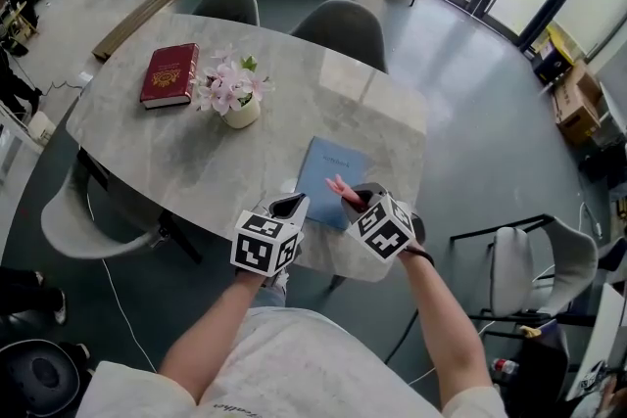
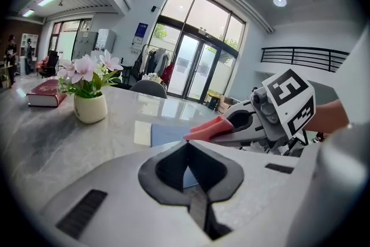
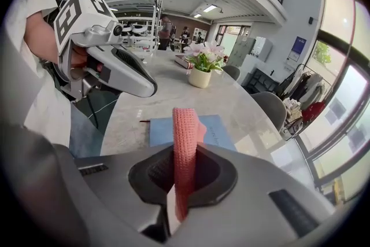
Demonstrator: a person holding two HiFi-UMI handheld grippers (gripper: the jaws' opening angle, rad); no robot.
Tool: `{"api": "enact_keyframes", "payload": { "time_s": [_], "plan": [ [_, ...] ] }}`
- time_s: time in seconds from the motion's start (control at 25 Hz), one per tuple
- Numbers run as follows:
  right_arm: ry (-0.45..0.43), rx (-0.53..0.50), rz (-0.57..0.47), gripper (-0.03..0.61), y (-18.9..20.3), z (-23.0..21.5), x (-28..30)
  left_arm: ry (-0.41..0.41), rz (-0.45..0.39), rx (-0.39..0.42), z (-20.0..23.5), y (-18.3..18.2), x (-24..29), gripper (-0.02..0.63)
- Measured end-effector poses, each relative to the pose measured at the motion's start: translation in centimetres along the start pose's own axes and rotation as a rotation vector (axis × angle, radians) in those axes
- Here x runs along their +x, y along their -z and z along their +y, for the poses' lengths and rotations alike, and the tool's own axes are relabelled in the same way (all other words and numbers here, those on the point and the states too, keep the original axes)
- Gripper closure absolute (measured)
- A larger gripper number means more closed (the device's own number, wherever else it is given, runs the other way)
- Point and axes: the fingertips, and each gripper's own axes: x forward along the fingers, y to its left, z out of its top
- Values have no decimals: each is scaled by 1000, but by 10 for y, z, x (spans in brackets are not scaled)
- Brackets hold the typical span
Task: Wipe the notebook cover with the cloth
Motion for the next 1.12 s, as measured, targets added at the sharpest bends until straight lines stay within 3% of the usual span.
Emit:
{"api": "enact_keyframes", "payload": {
  "time_s": [0.52, 1.12],
  "plan": [
    [55, -27, 27, 565, -37, -63, 38, 11, 11, 21, 34, -20, 22, 606],
    [38, -26, 81, 564, -54, -96, 102, 24, 42, -12, 71, -29, 43, 606]
  ]
}}
